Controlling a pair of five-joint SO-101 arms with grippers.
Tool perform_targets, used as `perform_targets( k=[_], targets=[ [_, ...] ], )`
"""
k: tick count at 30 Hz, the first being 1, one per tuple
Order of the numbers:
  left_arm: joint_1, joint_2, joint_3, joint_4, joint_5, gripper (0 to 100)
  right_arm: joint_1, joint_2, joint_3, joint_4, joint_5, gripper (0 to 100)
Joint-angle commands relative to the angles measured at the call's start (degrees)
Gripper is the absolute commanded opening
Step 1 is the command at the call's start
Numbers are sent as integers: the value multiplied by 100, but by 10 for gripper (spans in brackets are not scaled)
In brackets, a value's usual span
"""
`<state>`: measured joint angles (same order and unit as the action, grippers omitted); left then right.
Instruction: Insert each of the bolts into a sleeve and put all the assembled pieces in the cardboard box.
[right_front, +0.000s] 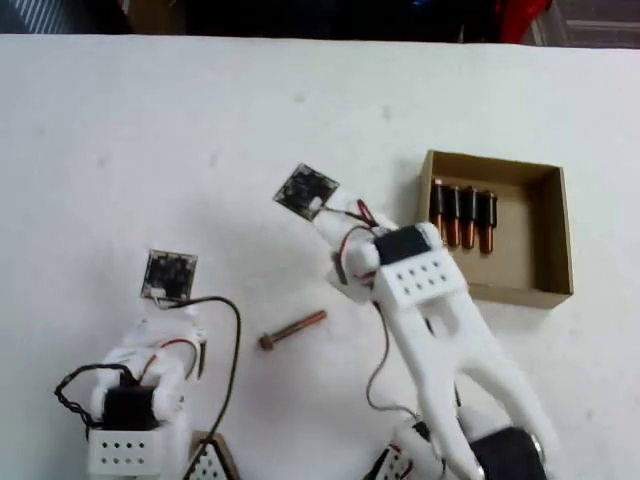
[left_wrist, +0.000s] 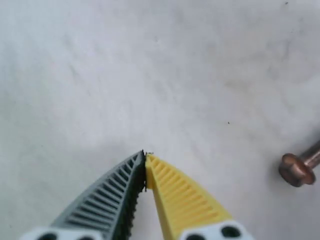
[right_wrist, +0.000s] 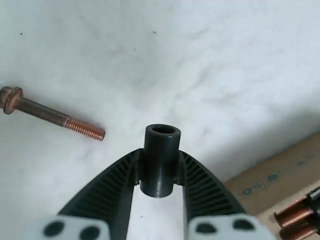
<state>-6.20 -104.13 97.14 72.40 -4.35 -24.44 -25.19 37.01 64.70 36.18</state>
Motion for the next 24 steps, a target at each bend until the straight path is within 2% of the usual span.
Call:
perform_targets(
  k=[1,5,10,24],
  targets=[
    [-57,-31,-9,70,-79,23,31,-892,-35,382,9,17],
    [-57,-31,-9,70,-79,23,31,-1675,26,796,-79,17],
    [-57,-31,-9,70,-79,23,31,-2747,695,796,-475,17],
    [-57,-31,-9,53,-79,23,40,-5402,2356,796,-501,17]
  ],
)
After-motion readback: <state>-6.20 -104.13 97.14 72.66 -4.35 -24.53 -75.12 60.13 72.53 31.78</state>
